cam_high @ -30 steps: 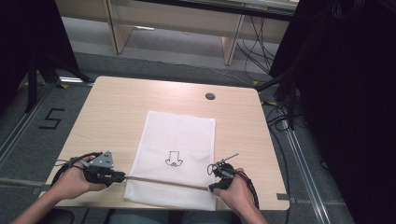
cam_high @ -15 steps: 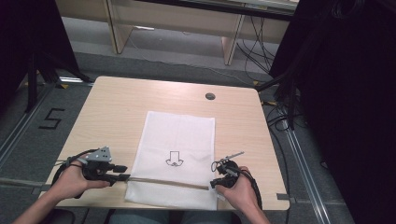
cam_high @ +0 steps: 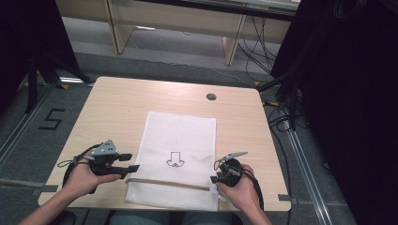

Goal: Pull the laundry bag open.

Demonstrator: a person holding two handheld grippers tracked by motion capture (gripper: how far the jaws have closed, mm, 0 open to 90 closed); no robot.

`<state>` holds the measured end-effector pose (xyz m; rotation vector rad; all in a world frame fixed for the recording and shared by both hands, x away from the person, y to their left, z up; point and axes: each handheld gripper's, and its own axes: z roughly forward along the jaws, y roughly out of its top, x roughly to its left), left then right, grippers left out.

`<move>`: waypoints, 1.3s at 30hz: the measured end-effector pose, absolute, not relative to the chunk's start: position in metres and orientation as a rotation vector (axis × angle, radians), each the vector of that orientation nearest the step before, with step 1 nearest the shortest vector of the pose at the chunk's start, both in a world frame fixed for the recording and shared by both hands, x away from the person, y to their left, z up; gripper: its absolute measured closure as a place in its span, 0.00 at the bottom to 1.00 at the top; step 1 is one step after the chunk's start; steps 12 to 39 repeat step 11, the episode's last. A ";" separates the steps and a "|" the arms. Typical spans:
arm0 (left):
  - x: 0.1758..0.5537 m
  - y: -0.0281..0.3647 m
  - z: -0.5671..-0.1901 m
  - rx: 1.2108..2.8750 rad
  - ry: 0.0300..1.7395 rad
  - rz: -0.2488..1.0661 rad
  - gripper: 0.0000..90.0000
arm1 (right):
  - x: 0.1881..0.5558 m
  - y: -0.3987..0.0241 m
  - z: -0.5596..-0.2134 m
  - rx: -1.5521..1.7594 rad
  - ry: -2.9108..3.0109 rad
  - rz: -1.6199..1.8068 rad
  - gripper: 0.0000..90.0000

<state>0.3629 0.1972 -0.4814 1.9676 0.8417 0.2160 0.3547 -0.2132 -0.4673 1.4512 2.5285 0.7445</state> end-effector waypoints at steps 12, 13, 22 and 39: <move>0.367 0.208 -0.483 1.959 0.891 0.277 0.45 | 0.356 -0.216 -0.467 1.437 2.505 0.774 0.71; 0.367 0.208 -0.483 1.959 0.891 0.277 0.45 | 0.356 -0.216 -0.467 1.437 2.505 0.774 0.71; 0.367 0.208 -0.483 1.959 0.891 0.277 0.45 | 0.356 -0.216 -0.467 1.437 2.505 0.774 0.71; 0.367 0.208 -0.483 1.959 0.891 0.277 0.45 | 0.356 -0.216 -0.467 1.437 2.505 0.774 0.71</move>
